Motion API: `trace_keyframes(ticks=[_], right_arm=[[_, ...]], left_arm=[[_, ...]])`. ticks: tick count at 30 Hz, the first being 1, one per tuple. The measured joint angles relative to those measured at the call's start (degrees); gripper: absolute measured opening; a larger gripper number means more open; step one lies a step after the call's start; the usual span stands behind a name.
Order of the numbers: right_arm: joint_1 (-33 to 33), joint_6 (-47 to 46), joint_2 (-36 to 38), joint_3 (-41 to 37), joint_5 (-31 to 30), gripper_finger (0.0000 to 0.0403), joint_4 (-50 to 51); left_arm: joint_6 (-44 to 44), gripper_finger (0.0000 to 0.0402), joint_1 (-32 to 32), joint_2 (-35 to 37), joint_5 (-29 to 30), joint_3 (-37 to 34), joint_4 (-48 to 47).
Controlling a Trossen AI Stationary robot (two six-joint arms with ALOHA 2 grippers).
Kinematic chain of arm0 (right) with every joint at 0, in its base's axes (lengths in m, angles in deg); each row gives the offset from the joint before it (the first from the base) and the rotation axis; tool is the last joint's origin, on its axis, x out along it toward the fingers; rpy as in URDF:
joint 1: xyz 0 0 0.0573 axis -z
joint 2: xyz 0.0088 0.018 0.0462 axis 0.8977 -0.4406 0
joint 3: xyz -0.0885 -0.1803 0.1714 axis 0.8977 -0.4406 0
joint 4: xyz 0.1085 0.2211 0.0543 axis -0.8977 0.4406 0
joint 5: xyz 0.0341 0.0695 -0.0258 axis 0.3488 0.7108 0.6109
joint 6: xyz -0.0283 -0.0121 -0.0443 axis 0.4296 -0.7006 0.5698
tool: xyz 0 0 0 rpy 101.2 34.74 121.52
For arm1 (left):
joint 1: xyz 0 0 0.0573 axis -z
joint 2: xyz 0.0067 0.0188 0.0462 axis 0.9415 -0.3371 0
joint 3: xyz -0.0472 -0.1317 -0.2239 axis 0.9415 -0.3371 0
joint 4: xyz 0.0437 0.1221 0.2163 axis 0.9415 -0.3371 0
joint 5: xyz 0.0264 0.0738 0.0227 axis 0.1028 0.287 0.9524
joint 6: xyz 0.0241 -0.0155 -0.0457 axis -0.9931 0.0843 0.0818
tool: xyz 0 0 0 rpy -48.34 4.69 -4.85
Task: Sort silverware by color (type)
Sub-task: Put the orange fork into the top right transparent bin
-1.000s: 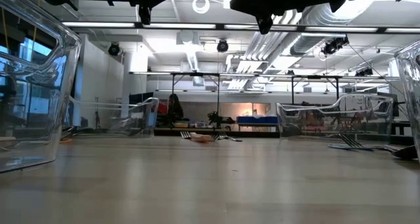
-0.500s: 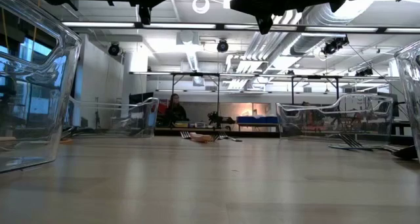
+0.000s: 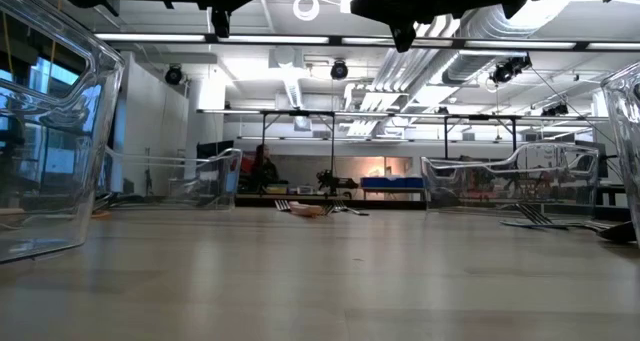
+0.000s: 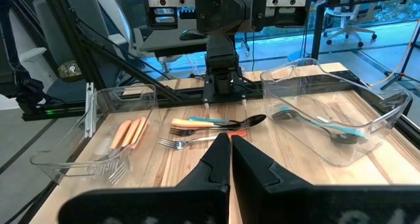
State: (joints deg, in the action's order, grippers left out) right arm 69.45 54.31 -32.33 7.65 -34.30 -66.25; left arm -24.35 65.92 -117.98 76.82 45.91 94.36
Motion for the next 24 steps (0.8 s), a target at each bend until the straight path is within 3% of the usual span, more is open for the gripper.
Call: trace_keyframes(ticks=[7,12,17,24], right_arm=[[0.00,-0.15,0.00,0.00,0.00,0.0000,0.01],[0.00,-0.17,0.00,0.01,0.00,0.0000,0.00],[0.00,-0.70,0.00,0.01,0.00,0.0000,0.02],[0.02,-0.68,0.00,0.02,0.00,0.0000,0.02]], left_arm=[[0.05,0.0001,0.01,-0.01,0.30,0.00,0.00],[0.63,0.0014,0.02,-0.02,4.66,0.00,-0.66],[5.40,0.0066,0.00,1.24,5.88,0.04,-1.59],[11.46,0.0164,0.02,5.02,4.25,0.03,-12.73]])
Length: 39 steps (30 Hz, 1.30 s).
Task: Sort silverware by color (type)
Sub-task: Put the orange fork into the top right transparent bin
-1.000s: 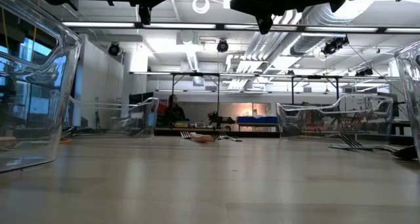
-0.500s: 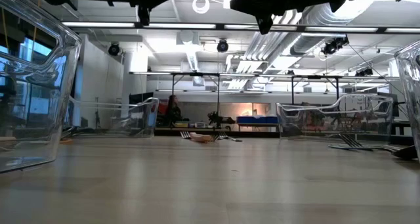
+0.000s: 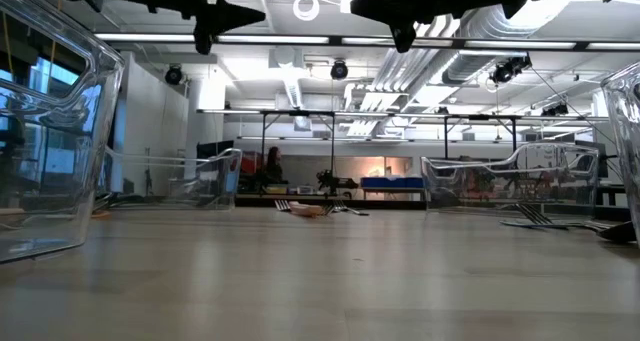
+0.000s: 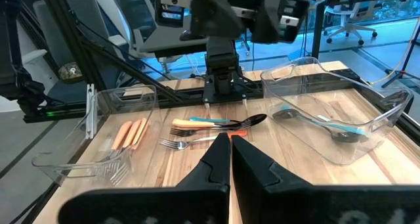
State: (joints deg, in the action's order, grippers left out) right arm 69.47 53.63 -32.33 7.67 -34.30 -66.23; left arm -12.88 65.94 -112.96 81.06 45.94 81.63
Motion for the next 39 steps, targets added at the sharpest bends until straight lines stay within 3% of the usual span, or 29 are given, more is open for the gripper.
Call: trace_keyframes(ticks=[6,13,16,21,30,39], right_arm=[[0.04,0.04,0.00,0.00,-0.02,0.0000,0.00],[0.13,0.26,0.00,0.00,-0.02,0.0000,0.00],[0.41,0.22,0.00,0.00,-0.02,0.0000,0.00],[0.80,0.07,0.00,0.00,-0.02,0.0000,0.00],[1.29,0.08,0.00,0.00,-0.02,0.0000,0.15],[1.27,0.09,-0.02,0.00,-0.02,0.0000,0.88]], left_arm=[[1.53,0.0198,1.43,2.56,-3.46,2.08,-9.05],[1.63,0.0200,6.34,-0.49,-2.21,14.67,-43.08],[9.64,0.0200,8.40,-2.43,-1.01,16.43,-54.47],[31.24,0.0200,12.25,-6.29,-0.97,13.91,-67.00],[61.29,0.0200,20.38,-12.64,-1.62,5.37,-67.77],[67.09,0.0200,21.33,-17.96,-1.65,3.01,-64.60]])
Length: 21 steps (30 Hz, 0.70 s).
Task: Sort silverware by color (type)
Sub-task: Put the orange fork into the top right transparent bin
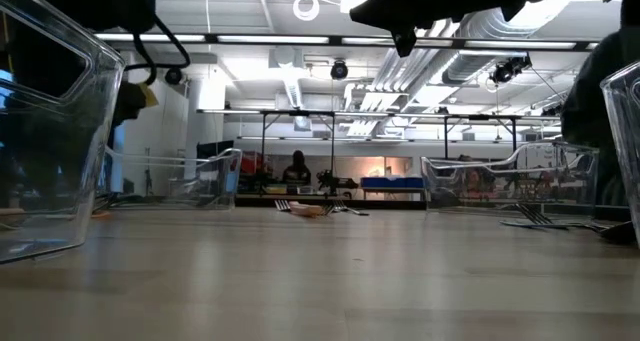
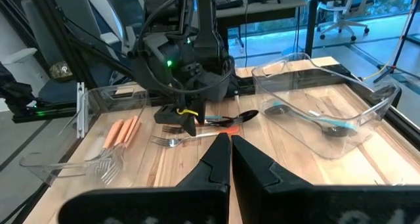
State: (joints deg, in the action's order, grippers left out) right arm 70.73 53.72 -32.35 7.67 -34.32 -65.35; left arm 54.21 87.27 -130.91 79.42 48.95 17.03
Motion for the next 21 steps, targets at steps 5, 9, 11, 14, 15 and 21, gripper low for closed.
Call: trace_keyframes(ticks=[5,9,11,14,15,21], right_arm=[[0.01,0.00,0.01,0.00,0.00,0.0000,0.15],[0.01,-0.01,-0.01,0.00,0.00,0.0000,0.32],[0.00,0.00,-0.01,0.00,0.00,0.0000,0.34],[0.02,-0.01,-0.01,0.00,0.00,0.0000,0.36],[0.00,-0.01,-0.01,0.00,0.00,0.0000,0.33],[0.00,-0.02,-0.01,0.00,0.00,0.0000,0.38]], left_arm=[[0.52,0.0200,-0.06,-2.85,-0.24,0.02,2.36],[3.01,0.0196,-0.06,-5.93,-2.11,0.00,2.01],[3.03,0.0188,-0.06,-7.39,-2.90,0.00,2.28],[3.03,0.0172,-0.06,-8.77,-3.06,0.13,3.13],[3.02,0.0166,-0.06,-8.89,-3.08,0.15,3.29],[0.86,0.0107,-0.06,-8.75,-3.22,0.11,3.58]])
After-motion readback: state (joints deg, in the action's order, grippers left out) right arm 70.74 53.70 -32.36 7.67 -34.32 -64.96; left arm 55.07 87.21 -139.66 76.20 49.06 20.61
